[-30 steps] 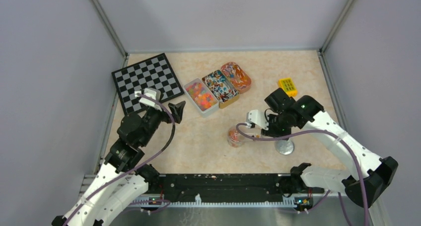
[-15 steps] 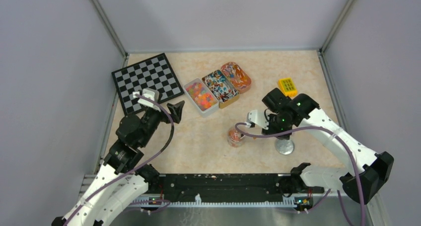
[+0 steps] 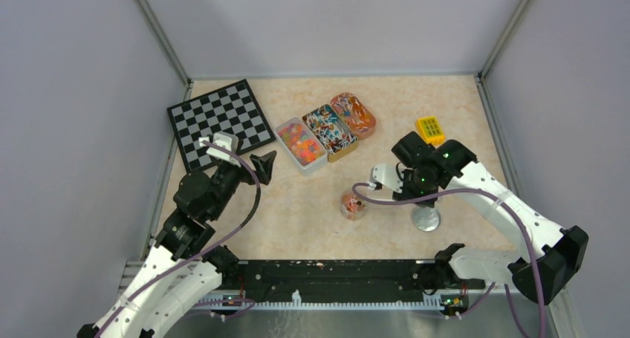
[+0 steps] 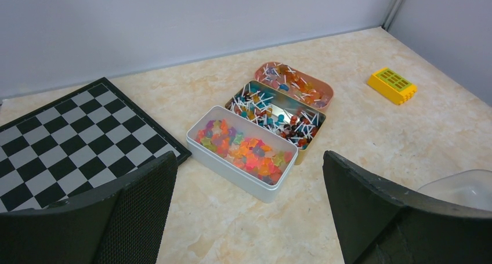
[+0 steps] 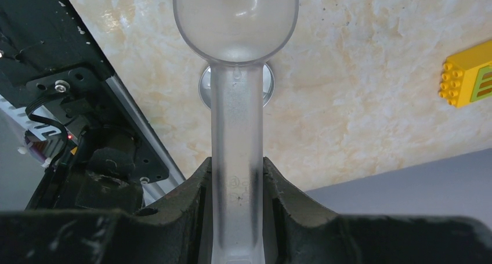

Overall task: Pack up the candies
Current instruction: Place the fake candies in the packing bottle, then place the spatula at the center of the board.

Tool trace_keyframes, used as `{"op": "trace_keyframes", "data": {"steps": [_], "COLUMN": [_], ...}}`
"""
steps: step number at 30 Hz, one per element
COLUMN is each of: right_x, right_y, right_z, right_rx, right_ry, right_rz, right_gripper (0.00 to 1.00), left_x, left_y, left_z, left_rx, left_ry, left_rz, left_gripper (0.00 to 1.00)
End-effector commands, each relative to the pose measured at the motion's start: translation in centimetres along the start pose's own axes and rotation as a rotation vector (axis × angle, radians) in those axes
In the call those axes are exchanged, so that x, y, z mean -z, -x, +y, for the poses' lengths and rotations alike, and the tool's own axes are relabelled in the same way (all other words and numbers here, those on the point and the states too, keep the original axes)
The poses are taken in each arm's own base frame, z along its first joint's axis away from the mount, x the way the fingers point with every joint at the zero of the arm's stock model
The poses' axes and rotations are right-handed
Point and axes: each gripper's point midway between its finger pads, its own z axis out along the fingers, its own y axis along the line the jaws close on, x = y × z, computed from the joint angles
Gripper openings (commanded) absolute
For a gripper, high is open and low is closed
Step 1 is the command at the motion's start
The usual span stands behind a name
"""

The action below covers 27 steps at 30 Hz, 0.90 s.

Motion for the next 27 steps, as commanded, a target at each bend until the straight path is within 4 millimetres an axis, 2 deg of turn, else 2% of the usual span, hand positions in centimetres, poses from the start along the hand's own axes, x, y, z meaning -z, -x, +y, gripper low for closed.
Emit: {"op": "trace_keyframes", "data": {"steps": [1, 9, 15, 17, 20, 27], "right_x": [1.3, 3.2, 4.0, 3.9, 2.9, -1.2], "right_y": [0.4, 1.4, 1.3, 0.9, 0.2, -0.6], "right_z": [-1.1, -3.7, -9.3, -10.8, -13.6, -20.1], "right_rx": [-0.001, -0.057, -0.226, -0.286, -0.420, -0.667], "right_ry": [-0.070, -0.211, -0.413, -0.461, -0.501, -0.598], "right_rz": [-0.014, -0.080, -0.162, -0.140, -0.114, -0.233], "right_gripper": [0.00, 0.00, 0.00, 0.00, 0.00, 0.00], "left_x": [0.0, 0.1, 0.2, 0.2, 0.3, 0.4], "left_y": [0.7, 0.8, 0.9, 0.9, 1.0, 1.0], "left_z": [-0.1, 0.0, 0.0, -0.1, -0.1, -0.2], "left_rx": [0.000, 0.001, 0.003, 0.003, 0.004, -0.005], "left_ry": [-0.001, 0.000, -0.001, -0.002, -0.004, -0.007], "left_rz": [-0.030, -0.035, -0.040, -0.041, -0.044, -0.047], "left_gripper": [0.99, 0.99, 0.99, 0.99, 0.99, 0.99]}}
